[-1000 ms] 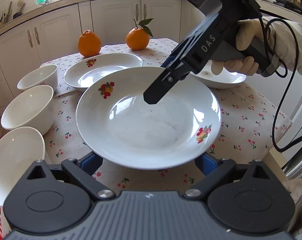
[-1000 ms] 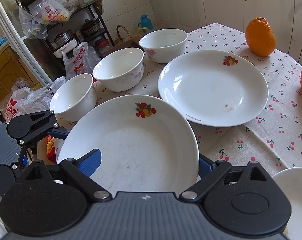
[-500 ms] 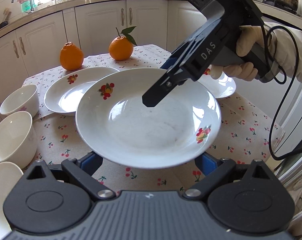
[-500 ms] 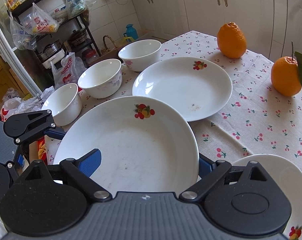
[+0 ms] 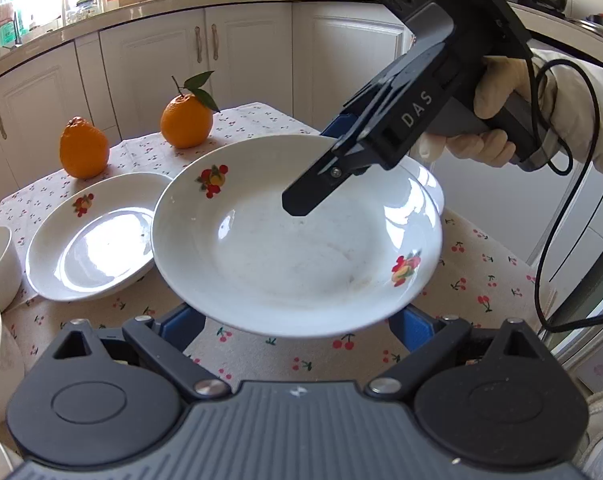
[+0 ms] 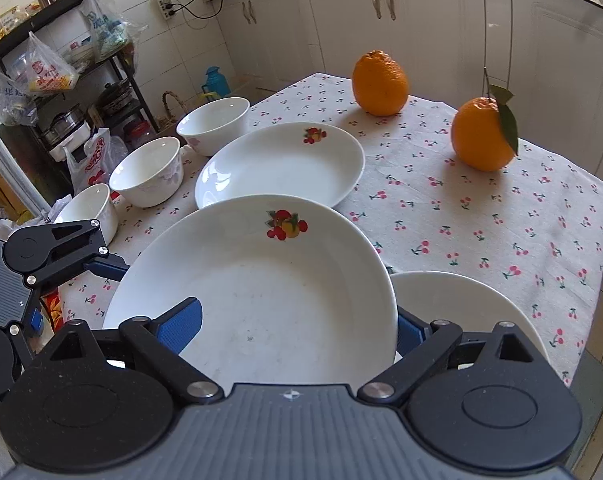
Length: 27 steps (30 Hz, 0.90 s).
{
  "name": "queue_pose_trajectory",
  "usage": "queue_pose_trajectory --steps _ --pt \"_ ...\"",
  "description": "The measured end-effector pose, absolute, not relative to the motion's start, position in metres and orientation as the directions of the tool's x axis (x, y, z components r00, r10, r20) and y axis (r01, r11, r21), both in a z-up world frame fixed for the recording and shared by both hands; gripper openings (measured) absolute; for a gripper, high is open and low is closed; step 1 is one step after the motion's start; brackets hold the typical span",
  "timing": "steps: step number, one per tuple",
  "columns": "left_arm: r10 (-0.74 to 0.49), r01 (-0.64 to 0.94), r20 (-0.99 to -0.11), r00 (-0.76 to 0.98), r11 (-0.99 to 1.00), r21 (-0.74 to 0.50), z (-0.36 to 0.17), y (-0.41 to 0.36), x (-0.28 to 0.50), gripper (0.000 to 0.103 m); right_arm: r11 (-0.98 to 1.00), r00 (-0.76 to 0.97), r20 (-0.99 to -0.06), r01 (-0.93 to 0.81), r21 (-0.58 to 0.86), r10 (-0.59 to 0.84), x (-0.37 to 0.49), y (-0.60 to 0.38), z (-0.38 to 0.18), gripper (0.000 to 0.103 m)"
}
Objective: Organize plates and bowls
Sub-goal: 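Lift the held plate with the right gripper and carry it toward the other plate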
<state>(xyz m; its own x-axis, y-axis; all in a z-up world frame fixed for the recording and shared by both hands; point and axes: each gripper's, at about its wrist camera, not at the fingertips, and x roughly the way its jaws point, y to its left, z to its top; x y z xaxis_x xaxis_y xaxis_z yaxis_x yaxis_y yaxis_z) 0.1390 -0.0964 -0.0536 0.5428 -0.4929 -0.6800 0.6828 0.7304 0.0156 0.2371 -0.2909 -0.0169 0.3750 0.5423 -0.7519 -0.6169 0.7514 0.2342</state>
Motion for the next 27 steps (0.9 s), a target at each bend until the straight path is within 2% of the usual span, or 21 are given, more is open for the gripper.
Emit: queue_pose_trajectory --steps 27 --pt "-0.55 0.777 -0.702 0.452 0.63 0.007 -0.063 -0.158 0.174 0.098 0.85 0.459 -0.754 -0.468 0.244 0.469 0.241 -0.367 -0.035 0.099"
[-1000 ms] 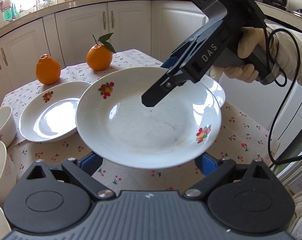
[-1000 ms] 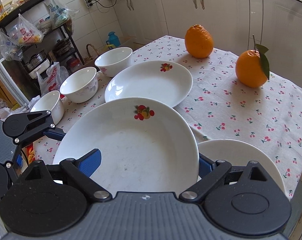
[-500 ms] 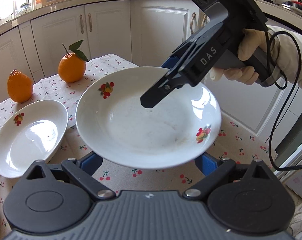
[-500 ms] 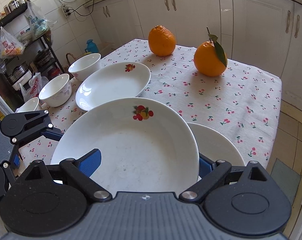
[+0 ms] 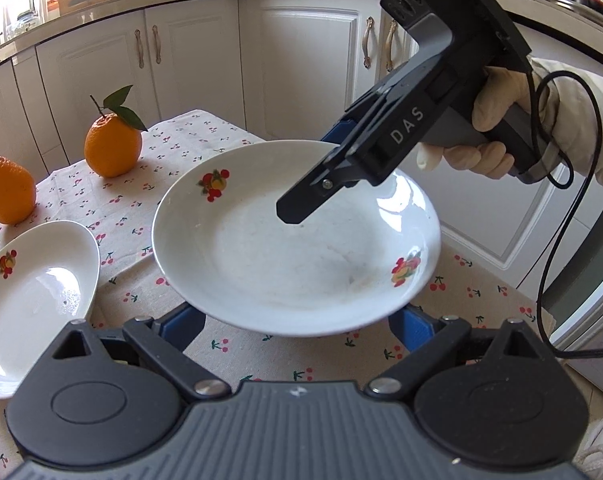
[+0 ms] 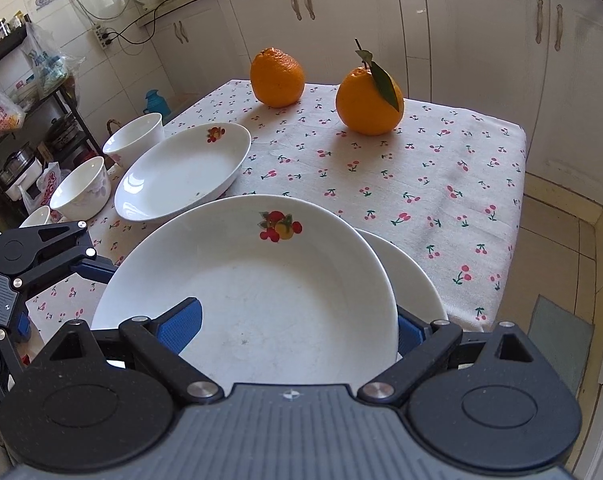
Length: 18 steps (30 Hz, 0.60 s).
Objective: Organize plates and bowls
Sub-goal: 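Lift the held plate with the right gripper and carry it toward the other plate, then lower the held plate onto the other white plate and open the right gripper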
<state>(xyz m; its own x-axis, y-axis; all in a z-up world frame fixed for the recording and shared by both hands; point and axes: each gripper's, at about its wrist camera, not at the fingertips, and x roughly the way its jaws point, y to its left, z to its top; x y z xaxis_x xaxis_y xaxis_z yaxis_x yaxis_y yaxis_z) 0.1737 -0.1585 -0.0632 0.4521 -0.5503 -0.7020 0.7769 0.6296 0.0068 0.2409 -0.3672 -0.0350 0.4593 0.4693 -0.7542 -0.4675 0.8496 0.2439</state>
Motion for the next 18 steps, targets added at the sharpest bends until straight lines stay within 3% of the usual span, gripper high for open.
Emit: queue_pose_trajectory --steps 18 --pt "-0.551 0.783 -0.713 0.434 0.622 -0.005 -0.07 -0.166 0.184 0.098 0.863 0.459 -0.762 -0.437 0.253 0.456 0.237 -0.38 -0.043 0.099"
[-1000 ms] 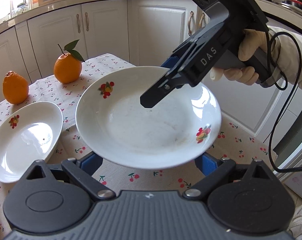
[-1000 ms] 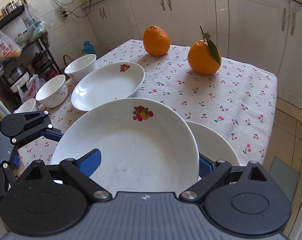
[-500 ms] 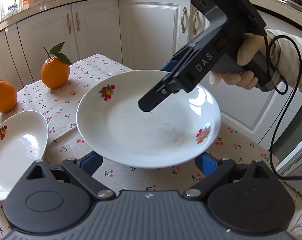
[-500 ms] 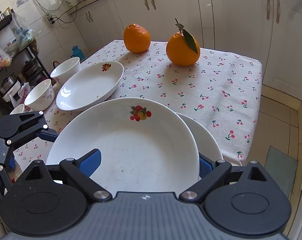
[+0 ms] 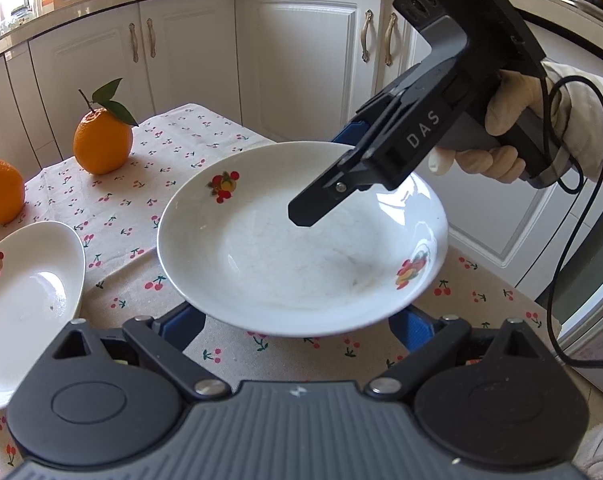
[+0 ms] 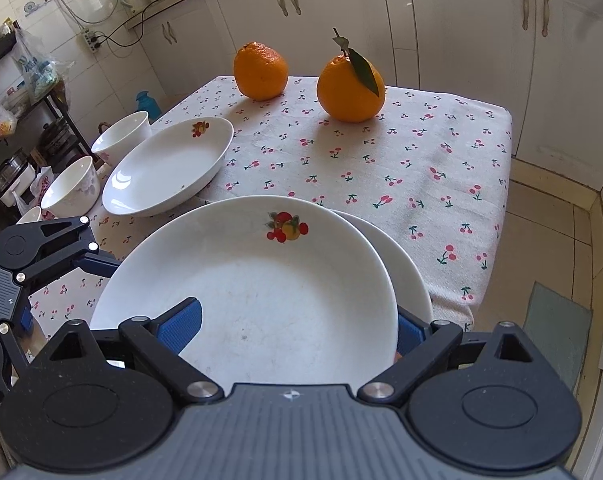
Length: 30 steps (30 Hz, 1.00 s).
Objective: Organize plates and bowls
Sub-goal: 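Lower the held plate onto the other white plate and open the right gripper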
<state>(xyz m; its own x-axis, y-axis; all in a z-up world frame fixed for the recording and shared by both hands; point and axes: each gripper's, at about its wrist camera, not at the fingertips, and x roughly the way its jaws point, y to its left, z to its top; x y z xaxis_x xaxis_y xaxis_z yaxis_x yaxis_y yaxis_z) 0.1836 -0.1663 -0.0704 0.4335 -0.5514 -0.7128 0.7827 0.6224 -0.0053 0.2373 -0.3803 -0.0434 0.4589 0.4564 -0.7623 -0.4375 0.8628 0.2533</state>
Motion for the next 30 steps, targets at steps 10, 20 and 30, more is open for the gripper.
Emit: queue_pose_trajectory --steps 10,20,30 --pt "-0.559 0.792 -0.715 0.42 0.61 -0.013 -0.075 -0.17 0.188 0.098 0.87 0.46 -0.766 -0.42 0.258 0.449 0.23 -0.387 -0.044 0.099" --pt "-0.575 0.792 -0.71 0.406 0.609 -0.041 -0.078 -0.171 0.193 0.1 0.877 0.465 -0.767 -0.401 0.263 0.442 0.221 -0.394 -0.044 0.099" --pt "-0.578 0.786 -0.706 0.409 0.616 -0.049 -0.079 -0.17 0.193 0.1 0.893 0.488 -0.766 -0.375 0.249 0.419 0.211 -0.396 -0.036 0.102"
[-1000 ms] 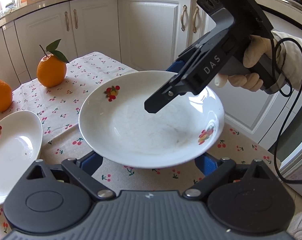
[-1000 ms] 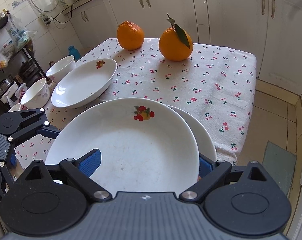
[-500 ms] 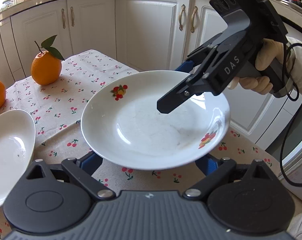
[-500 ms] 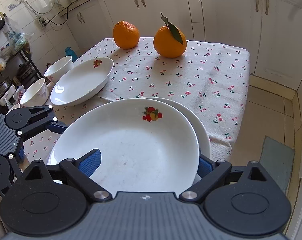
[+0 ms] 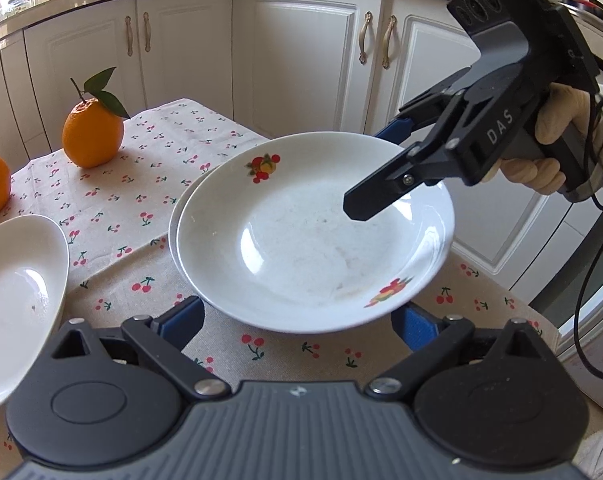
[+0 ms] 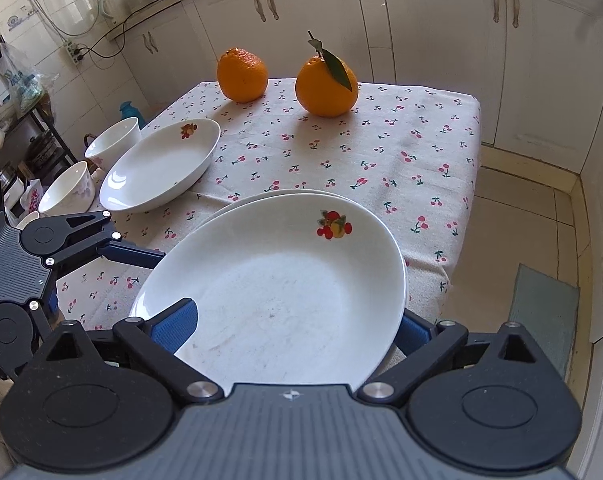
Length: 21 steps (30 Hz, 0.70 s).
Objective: Organize plates and bowls
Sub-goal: 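Lower the held plate onto the other white plate and open the right gripper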
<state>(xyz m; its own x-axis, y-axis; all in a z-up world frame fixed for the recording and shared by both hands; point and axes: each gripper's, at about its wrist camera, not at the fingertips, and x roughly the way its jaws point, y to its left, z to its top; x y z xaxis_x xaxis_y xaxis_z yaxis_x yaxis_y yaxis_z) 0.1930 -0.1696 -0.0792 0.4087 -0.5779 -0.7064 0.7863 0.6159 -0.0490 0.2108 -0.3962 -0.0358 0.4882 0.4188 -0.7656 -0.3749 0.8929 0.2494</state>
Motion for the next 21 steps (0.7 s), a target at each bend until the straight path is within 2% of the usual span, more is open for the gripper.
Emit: queue_pose_trajectory --steps 21 --pt "-0.595 0.774 -0.659 0.46 0.633 -0.032 -0.064 -0.139 0.16 0.1 0.963 0.516 -0.825 -0.239 0.123 0.233 0.192 -0.377 -0.037 0.103"
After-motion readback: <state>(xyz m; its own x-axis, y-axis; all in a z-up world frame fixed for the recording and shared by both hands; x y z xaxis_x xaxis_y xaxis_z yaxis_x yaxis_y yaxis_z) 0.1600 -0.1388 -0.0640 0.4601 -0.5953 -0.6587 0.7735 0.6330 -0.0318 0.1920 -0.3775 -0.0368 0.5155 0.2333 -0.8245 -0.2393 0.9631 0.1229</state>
